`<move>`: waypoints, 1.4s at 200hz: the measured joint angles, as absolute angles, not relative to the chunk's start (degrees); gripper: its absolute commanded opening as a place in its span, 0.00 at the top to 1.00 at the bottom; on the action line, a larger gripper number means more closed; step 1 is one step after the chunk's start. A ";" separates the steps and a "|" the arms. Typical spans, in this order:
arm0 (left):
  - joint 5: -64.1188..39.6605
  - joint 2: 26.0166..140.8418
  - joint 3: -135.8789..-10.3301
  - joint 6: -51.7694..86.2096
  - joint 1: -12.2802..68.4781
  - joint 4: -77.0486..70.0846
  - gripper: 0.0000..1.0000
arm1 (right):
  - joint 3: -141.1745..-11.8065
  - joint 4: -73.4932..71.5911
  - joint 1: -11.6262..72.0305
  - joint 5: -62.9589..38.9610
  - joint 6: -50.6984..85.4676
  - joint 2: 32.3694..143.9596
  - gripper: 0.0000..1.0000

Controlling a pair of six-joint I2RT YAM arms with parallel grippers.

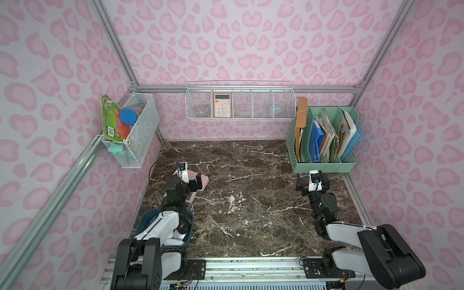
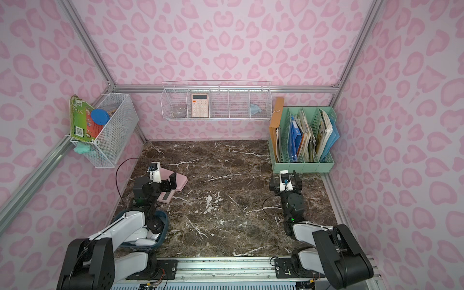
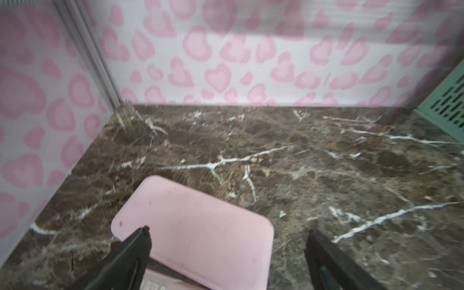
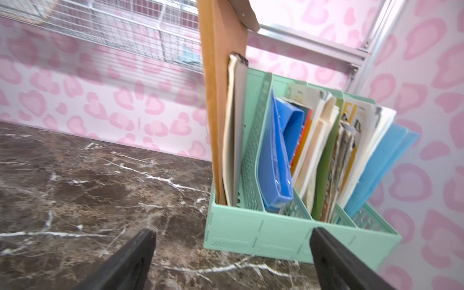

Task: Take out the mouse from the storage box
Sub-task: Move the storage box to the center of the board.

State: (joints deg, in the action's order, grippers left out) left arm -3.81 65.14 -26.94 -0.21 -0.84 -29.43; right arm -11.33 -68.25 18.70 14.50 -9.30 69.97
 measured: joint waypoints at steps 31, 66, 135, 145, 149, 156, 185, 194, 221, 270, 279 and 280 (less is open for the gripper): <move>-1.52 57.14 -34.74 5.78 1.13 -17.04 0.01 | -18.00 -53.82 21.78 14.02 -5.37 59.55 0.00; 1.32 55.88 -46.50 21.50 1.50 5.23 0.01 | -24.16 -36.14 21.32 16.82 12.19 48.71 0.00; 10.96 49.01 -53.08 43.29 0.43 43.70 0.01 | -21.21 -12.23 14.96 12.51 28.23 33.17 0.00; 9.96 47.66 -52.84 43.29 0.45 45.93 0.01 | -22.74 -9.65 15.09 11.86 28.34 33.93 0.00; 9.58 47.24 -52.88 43.29 0.45 46.83 0.01 | -23.49 -8.45 15.25 11.64 28.47 34.48 0.00; 8.97 46.74 -53.06 43.27 0.58 48.34 0.01 | -24.60 -6.74 15.70 11.25 28.53 35.42 0.00; 5.58 47.07 -54.28 44.21 4.45 55.40 0.01 | -27.46 -1.37 21.52 10.22 28.95 39.77 0.00; 5.54 47.55 -54.19 45.34 7.16 57.47 0.01 | -27.77 -0.03 24.60 10.44 29.23 41.01 0.00; 6.28 48.88 -52.03 49.63 15.62 61.71 0.01 | -28.53 1.85 33.15 12.36 29.82 44.73 0.00; 7.29 52.16 -47.29 54.30 21.58 62.78 0.01 | -29.04 1.54 41.69 15.49 31.46 52.03 0.00; 6.87 53.15 -46.41 54.28 21.69 62.11 0.01 | -29.34 1.45 42.96 15.86 31.55 53.60 0.00; 6.83 53.23 -46.37 54.28 21.71 62.04 0.01 | -29.36 1.45 43.07 15.88 31.57 53.74 0.00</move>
State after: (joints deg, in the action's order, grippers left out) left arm 6.83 53.23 -46.37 54.28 21.71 62.04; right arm -29.36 1.45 43.07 15.88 31.57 53.74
